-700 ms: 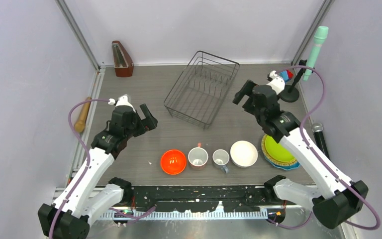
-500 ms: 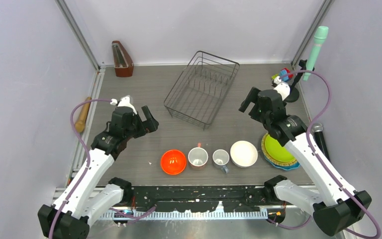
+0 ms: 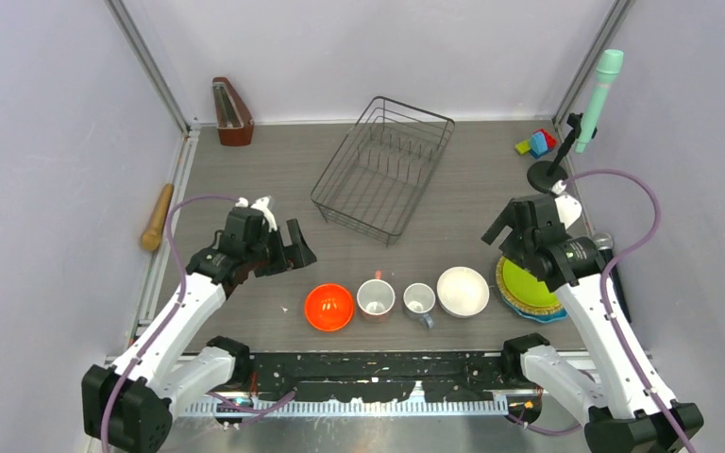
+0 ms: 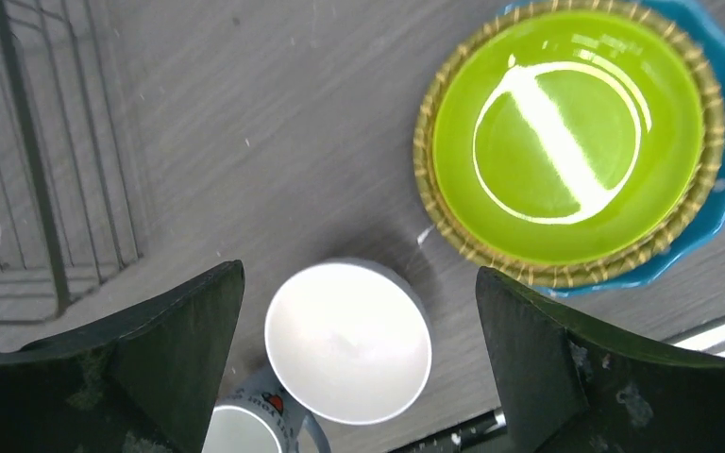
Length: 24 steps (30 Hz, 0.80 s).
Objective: Load the mixed dishes into the dish rack
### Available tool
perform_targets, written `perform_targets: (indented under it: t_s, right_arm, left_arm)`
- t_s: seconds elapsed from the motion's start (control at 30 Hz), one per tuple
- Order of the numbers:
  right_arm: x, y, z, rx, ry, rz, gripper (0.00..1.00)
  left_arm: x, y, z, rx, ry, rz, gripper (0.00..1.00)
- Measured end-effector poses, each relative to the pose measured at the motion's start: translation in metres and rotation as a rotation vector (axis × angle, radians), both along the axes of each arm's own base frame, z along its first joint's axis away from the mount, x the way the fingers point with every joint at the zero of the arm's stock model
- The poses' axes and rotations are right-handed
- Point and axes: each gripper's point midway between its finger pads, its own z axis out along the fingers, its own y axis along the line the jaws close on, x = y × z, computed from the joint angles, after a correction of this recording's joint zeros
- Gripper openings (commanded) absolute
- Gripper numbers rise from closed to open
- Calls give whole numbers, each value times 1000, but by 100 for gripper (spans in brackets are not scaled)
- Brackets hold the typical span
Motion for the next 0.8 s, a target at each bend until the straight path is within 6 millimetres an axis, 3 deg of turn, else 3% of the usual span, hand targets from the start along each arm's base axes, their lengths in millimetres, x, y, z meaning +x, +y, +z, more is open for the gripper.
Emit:
perform_targets:
  t_s: [0.1, 0.23, 0.47, 0.67, 0.8]
  right_arm:
    - [-8, 10, -18, 54, 69, 31, 91]
    - [-22, 35, -51, 159, 191, 113, 91]
    - [-43, 56, -81, 260, 312, 177, 89]
    - [-51, 54, -92, 255, 350, 158, 92]
    - [-54, 37, -95, 198, 357, 64, 91]
  left_arm:
    - [-11, -7, -20, -25, 88, -20, 89]
    - [-32, -19, -47, -27, 197, -61, 89]
    - [-54, -33, -67, -47, 269, -112, 84]
    - [-63, -30, -81, -45, 309, -100, 78]
    - [-65, -29, -92, -44, 341, -75, 70]
